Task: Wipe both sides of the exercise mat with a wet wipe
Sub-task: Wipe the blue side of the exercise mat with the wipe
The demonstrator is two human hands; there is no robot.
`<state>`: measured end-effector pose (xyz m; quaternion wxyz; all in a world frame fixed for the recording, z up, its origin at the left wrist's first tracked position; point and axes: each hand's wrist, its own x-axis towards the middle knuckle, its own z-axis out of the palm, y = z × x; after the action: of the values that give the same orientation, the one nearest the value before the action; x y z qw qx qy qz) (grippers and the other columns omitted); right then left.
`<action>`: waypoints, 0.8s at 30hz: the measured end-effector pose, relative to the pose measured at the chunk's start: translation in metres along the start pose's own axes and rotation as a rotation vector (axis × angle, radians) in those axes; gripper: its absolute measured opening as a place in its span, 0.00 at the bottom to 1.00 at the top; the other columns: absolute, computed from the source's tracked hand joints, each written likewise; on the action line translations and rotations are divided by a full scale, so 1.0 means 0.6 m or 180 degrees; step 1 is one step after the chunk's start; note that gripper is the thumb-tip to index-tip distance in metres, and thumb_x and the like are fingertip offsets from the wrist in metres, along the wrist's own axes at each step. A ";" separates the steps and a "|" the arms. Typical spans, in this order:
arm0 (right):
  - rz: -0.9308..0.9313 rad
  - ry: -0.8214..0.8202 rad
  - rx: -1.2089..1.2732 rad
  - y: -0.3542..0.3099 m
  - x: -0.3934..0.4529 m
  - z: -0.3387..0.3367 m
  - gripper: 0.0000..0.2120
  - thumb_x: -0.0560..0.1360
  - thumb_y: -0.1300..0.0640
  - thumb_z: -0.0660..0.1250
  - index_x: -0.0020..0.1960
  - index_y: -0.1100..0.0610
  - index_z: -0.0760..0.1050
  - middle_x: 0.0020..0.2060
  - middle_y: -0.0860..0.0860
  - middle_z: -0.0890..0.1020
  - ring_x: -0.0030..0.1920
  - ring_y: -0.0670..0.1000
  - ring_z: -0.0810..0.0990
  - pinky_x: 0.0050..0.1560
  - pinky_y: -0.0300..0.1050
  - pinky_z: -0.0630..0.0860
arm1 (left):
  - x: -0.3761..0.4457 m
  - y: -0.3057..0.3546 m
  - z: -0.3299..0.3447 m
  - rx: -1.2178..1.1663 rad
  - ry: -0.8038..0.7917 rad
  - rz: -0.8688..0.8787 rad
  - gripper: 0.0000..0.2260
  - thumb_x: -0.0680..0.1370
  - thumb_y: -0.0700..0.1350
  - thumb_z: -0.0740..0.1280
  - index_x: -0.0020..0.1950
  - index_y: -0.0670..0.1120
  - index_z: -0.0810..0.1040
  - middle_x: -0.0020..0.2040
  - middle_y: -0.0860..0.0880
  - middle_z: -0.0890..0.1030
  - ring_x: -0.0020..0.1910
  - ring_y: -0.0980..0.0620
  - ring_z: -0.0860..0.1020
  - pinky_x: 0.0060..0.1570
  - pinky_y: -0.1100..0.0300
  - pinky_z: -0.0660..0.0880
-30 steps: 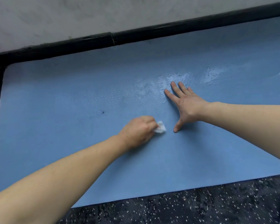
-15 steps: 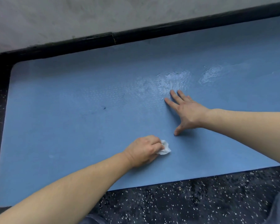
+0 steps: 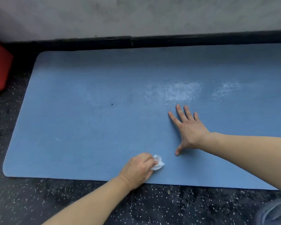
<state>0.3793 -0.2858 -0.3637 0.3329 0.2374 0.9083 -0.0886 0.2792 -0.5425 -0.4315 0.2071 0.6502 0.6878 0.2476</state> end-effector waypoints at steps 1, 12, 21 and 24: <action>-0.0009 -0.0007 -0.0007 0.000 0.001 0.002 0.82 0.52 0.22 0.78 0.82 0.48 0.24 0.80 0.57 0.25 0.81 0.65 0.28 0.81 0.70 0.44 | -0.012 0.022 0.012 0.0007 -0.0268 0.0315 0.04 0.79 0.44 0.65 0.53 0.47 0.78 0.47 0.48 0.79 0.43 0.47 0.77 0.39 0.53 0.77; -0.0204 0.0061 -0.0180 0.072 -0.004 0.003 0.79 0.51 0.17 0.73 0.82 0.43 0.26 0.80 0.54 0.26 0.82 0.67 0.32 0.78 0.75 0.48 | -0.013 0.078 0.065 0.0201 -0.0699 0.1131 0.06 0.82 0.40 0.63 0.51 0.45 0.80 0.45 0.49 0.78 0.40 0.48 0.72 0.42 0.55 0.73; -0.0174 0.0011 -0.0200 0.086 0.003 0.018 0.79 0.52 0.20 0.75 0.81 0.44 0.24 0.79 0.55 0.24 0.81 0.68 0.29 0.77 0.77 0.49 | 0.047 0.064 0.063 0.0211 -0.0349 0.0914 0.04 0.81 0.45 0.67 0.50 0.45 0.80 0.44 0.48 0.78 0.40 0.47 0.74 0.40 0.53 0.75; -0.0172 -0.0013 -0.0174 0.087 0.003 0.017 0.79 0.53 0.20 0.75 0.81 0.44 0.24 0.79 0.55 0.23 0.80 0.68 0.29 0.77 0.77 0.48 | 0.086 0.029 0.036 0.0624 -0.0126 0.0799 0.05 0.80 0.45 0.68 0.46 0.47 0.78 0.40 0.48 0.77 0.37 0.47 0.74 0.35 0.52 0.73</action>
<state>0.4092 -0.2430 -0.3726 0.3386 0.2035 0.9158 -0.0731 0.3027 -0.4887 -0.4361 0.1236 0.7530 0.6177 0.1903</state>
